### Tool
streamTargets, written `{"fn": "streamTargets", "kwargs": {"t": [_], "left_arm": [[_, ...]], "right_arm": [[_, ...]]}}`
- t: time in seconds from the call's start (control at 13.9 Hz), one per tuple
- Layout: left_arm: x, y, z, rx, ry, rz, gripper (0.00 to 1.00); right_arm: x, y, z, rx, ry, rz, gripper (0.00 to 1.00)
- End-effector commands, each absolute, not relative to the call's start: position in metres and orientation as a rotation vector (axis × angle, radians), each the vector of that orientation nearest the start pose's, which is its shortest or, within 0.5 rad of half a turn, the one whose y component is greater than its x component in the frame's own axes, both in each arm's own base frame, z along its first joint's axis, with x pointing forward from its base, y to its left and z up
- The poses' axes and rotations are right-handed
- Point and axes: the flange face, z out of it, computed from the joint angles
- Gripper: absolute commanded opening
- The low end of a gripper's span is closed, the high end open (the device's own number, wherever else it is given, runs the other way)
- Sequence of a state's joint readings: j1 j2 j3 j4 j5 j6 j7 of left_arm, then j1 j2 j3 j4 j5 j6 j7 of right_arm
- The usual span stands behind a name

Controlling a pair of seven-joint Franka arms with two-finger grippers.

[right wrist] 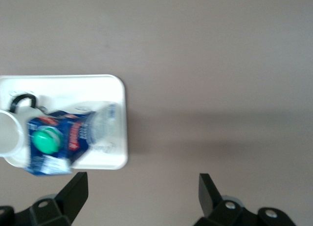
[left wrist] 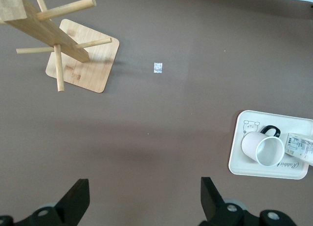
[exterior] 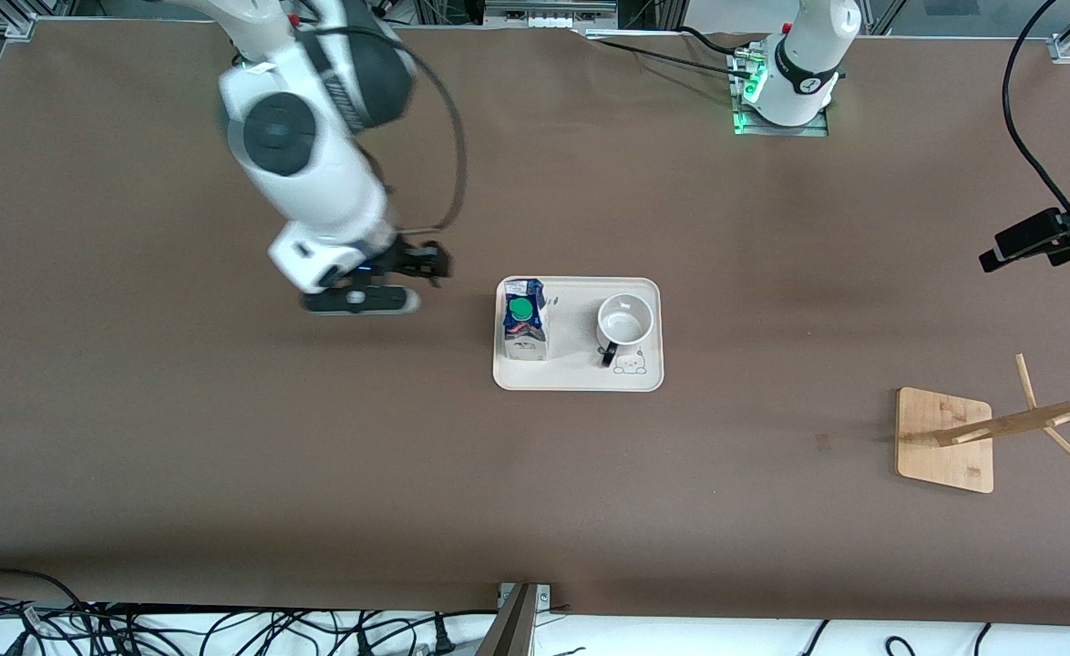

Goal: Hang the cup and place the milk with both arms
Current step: 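Lower the right gripper and grasp the blue milk carton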

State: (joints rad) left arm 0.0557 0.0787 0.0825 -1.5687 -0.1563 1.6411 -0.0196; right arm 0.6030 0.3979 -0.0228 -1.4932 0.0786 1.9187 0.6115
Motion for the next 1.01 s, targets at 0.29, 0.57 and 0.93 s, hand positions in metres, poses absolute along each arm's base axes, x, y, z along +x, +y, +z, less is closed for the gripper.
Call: {"fn": "streamTargets", "kwargs": {"t": [0.29, 0.57, 0.93], "left_arm": [[0.587, 0.032, 0.584, -3.18, -0.122, 0.01, 1.0], [0.586, 0.029, 0.584, -3.151, -0.093, 0.021, 1.0], [0.587, 0.025, 0.584, -3.15, -0.081, 0.017, 1.0]], "right_arm": [[0.545, 0.483, 0.38, -3.013, 0.353, -0.021, 1.0], [0.54, 0.5, 0.345, -3.017, 0.357, -0.04, 1.0], [0.542, 0.5, 0.336, -3.051, 0.297, -0.088, 0.33]]}}
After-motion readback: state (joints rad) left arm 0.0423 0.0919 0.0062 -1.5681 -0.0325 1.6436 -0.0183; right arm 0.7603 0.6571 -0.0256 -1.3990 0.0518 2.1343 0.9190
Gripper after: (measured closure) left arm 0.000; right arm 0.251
